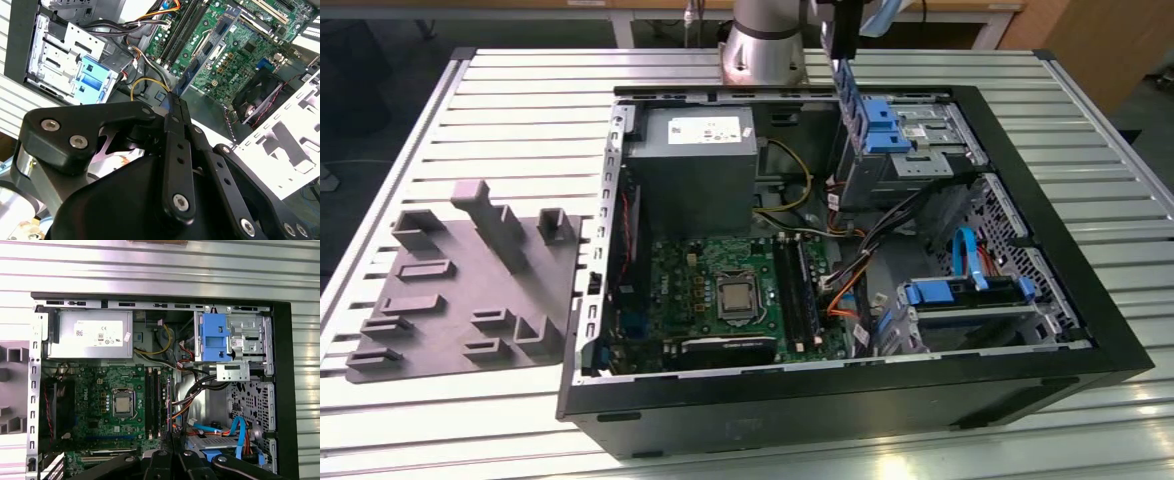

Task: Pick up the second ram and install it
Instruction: 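Insert the second ram into the second slot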

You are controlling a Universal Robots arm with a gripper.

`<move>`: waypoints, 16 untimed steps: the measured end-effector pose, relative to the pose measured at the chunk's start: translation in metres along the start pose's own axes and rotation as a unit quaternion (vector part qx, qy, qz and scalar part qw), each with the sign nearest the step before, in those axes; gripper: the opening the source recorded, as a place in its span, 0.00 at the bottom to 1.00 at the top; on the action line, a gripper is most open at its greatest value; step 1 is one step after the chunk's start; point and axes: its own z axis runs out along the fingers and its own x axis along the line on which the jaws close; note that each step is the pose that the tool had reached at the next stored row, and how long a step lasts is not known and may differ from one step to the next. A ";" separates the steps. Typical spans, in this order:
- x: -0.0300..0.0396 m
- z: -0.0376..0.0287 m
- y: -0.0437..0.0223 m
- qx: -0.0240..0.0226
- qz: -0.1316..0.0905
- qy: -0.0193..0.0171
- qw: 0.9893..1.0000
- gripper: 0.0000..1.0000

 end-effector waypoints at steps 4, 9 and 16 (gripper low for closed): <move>0.0001 0.0012 -0.0001 0.000 0.000 0.000 1.000 0.12; 0.0003 0.0027 -0.0002 0.000 0.000 0.000 1.000 0.12; 0.0006 0.0049 -0.0004 0.000 0.000 0.000 1.000 0.12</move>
